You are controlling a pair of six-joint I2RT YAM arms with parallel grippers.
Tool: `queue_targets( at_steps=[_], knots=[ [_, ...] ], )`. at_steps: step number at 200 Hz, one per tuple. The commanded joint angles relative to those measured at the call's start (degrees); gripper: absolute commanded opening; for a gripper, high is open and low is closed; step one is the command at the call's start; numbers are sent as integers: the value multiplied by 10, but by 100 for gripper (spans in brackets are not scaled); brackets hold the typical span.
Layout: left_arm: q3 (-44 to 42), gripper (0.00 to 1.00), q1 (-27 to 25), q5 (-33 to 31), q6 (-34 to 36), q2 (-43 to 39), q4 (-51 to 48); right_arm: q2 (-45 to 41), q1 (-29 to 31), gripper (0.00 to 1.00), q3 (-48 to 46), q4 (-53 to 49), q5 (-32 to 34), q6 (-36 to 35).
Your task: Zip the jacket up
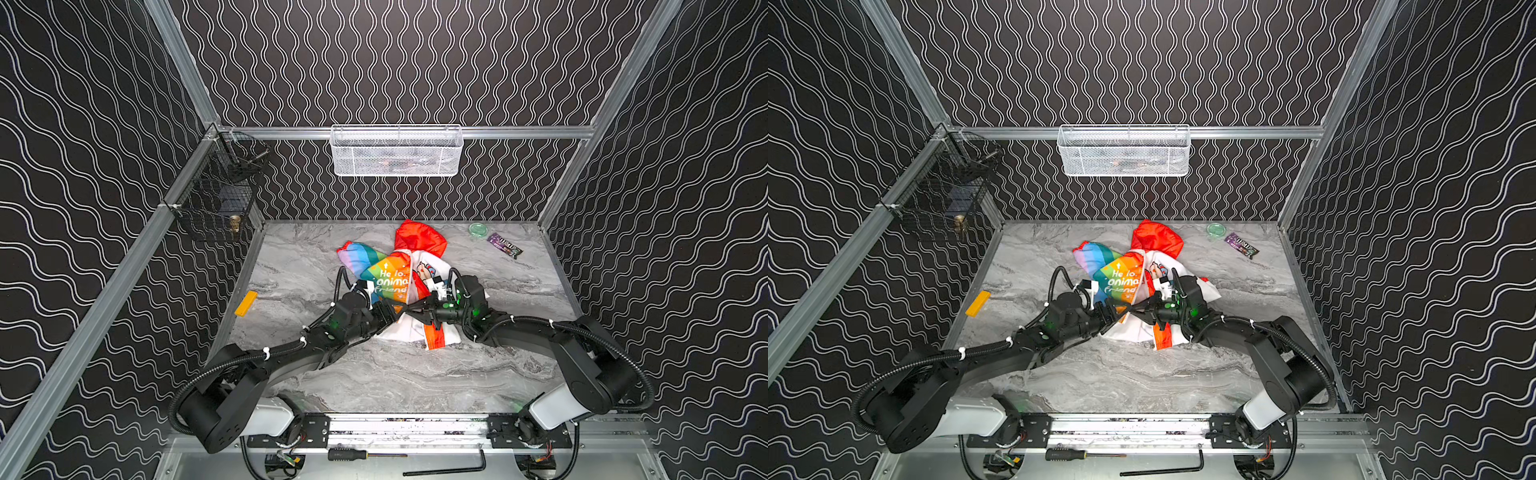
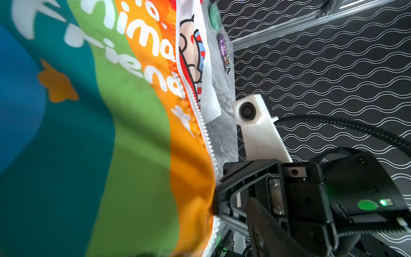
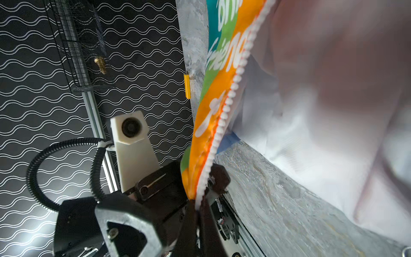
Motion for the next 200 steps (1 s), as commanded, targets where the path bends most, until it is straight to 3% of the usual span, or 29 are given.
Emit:
queue_targets(
  at_steps=[1, 24, 79, 153, 200],
  knots=[
    [-3, 64, 5, -1, 18, -3, 4, -7, -1, 0, 7, -28, -1, -22],
    [-5, 61, 6, 6, 20, -3, 5, -8, -4, 0, 10, -39, 0, -29],
    [-14, 42, 7, 41, 25, 8, 47, -2, -9, 0, 13, -46, -4, -38],
    [-10, 35, 9, 72, 32, 18, 81, 2, -17, 0, 19, -53, -8, -46],
    [-13, 24, 12, 86, 21, 45, 110, 8, -19, 0, 18, -51, -10, -47]
  ],
)
